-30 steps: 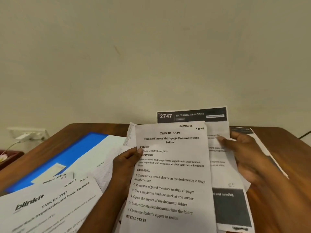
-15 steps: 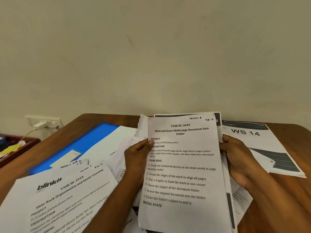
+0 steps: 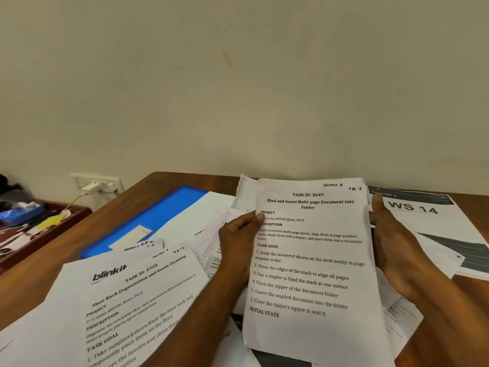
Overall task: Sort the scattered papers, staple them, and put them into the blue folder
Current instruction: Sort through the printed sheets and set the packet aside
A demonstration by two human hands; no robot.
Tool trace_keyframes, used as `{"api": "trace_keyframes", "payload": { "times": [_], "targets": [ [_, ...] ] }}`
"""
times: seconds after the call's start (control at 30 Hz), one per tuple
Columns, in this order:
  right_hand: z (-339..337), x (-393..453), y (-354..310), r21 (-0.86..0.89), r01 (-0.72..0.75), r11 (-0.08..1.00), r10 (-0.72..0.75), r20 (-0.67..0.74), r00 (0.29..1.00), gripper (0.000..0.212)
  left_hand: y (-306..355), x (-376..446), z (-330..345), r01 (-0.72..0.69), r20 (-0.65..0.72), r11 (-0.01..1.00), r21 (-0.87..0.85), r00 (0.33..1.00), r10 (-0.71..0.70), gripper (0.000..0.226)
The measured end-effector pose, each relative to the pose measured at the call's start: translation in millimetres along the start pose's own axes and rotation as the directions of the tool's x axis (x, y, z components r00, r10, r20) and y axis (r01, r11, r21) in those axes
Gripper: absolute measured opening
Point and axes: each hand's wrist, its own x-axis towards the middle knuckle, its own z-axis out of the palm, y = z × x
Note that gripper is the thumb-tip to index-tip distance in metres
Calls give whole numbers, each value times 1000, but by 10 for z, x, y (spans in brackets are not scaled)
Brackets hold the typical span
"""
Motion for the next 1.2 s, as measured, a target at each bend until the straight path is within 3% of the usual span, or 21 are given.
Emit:
{"api": "trace_keyframes", "payload": {
  "times": [0.03,0.13,0.23,0.47,0.6,0.87,1.0,1.1,1.2],
  "targets": [
    [8,11,14,-39,12,999,-12,-1,1000,65,2,-5,3,-4,-3,1000,-7,1000,4,15],
    [57,8,58,-191,122,974,-128,-19,992,16,-2,-7,3,-28,-14,999,16,1000,28,12],
    [88,4,116,-235,153,960,-174,-74,982,29,-2,-10,10,-34,-7,999,28,999,34,12],
    [85,47,142,-224,194,955,-233,-162,959,28,-58,17,32,23,145,982,185,988,-50,19],
    [44,95,170,-219,186,958,-229,-189,955,28,-86,-9,53,-13,226,974,224,973,-39,23],
    [76,18,210,-185,181,966,-192,-45,980,30,-100,2,49,-57,170,962,269,985,11,20],
    [51,124,360,-154,219,964,-229,-48,972,46,-103,11,40,-8,193,957,289,980,-50,24],
    [-19,172,346,-122,193,974,-203,-69,977,45,-122,-13,49,79,273,970,231,951,-143,26],
    [-21,154,329,-117,145,982,-154,-71,985,40,-143,-20,30,41,278,955,295,952,-127,24]
  ]
}}
